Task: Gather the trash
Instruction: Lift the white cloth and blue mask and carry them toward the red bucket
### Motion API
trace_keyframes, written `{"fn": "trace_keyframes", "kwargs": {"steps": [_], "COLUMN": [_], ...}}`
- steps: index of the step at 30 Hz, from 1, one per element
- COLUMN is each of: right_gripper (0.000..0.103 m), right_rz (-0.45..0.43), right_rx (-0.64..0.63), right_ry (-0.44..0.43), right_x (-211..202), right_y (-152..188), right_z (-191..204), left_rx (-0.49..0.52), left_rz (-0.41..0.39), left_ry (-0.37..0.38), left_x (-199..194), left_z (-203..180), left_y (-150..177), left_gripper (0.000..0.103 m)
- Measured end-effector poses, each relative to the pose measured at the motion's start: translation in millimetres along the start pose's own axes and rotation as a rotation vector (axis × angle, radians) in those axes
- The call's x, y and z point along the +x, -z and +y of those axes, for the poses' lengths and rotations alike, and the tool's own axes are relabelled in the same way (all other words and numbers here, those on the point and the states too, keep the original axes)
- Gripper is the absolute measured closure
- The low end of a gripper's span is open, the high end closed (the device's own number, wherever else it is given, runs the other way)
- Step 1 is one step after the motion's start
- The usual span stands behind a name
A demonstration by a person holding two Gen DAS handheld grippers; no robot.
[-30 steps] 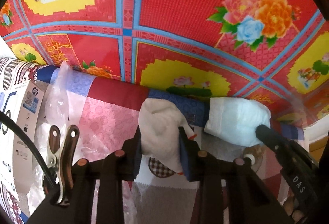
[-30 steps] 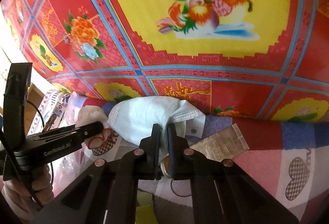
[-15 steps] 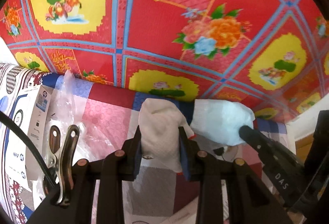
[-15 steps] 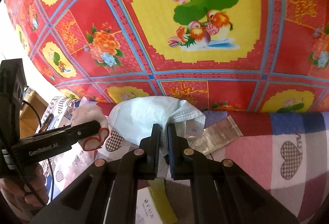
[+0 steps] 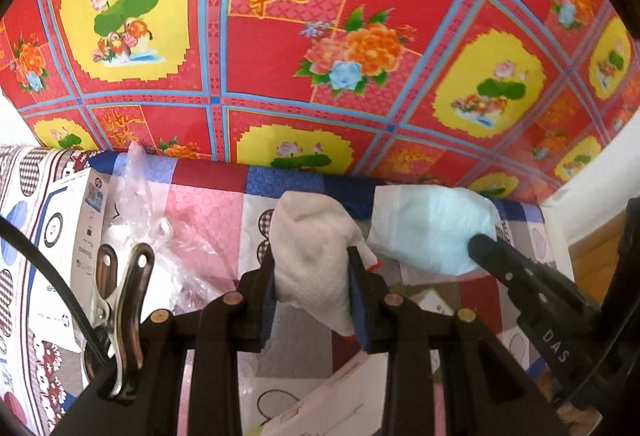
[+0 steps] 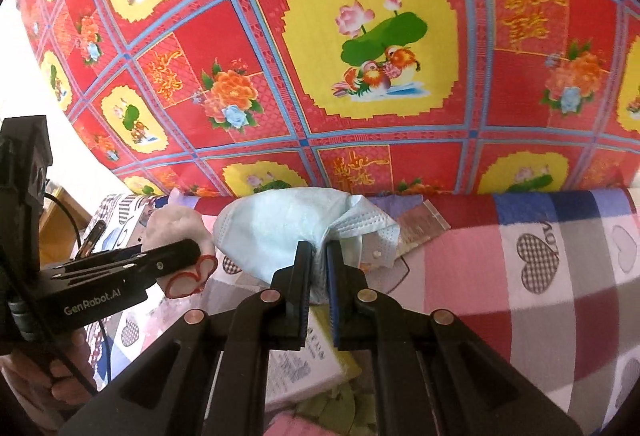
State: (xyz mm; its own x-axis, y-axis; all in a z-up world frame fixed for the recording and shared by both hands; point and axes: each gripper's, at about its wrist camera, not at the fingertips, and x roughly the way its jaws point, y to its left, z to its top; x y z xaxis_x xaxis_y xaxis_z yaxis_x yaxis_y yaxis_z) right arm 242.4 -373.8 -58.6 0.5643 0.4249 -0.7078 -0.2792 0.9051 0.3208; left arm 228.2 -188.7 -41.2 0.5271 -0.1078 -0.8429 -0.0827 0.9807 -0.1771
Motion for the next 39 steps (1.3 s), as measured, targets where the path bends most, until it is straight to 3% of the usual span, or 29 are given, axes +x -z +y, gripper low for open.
{"fn": "trace_keyframes", "kwargs": {"steps": [39], "right_gripper": [0.094], "right_rz": [-0.106], "right_rx": [0.11], "right_ry": [0.119], "right_x": [-116.3], "right_y": [84.8], "right_z": [40.4], "left_rx": [0.192], "left_rz": [-0.032], "left_ry": [0.065], "left_x": [-84.5], "left_z": [-25.0], "left_y": [67.7], "left_gripper": [0.071]}}
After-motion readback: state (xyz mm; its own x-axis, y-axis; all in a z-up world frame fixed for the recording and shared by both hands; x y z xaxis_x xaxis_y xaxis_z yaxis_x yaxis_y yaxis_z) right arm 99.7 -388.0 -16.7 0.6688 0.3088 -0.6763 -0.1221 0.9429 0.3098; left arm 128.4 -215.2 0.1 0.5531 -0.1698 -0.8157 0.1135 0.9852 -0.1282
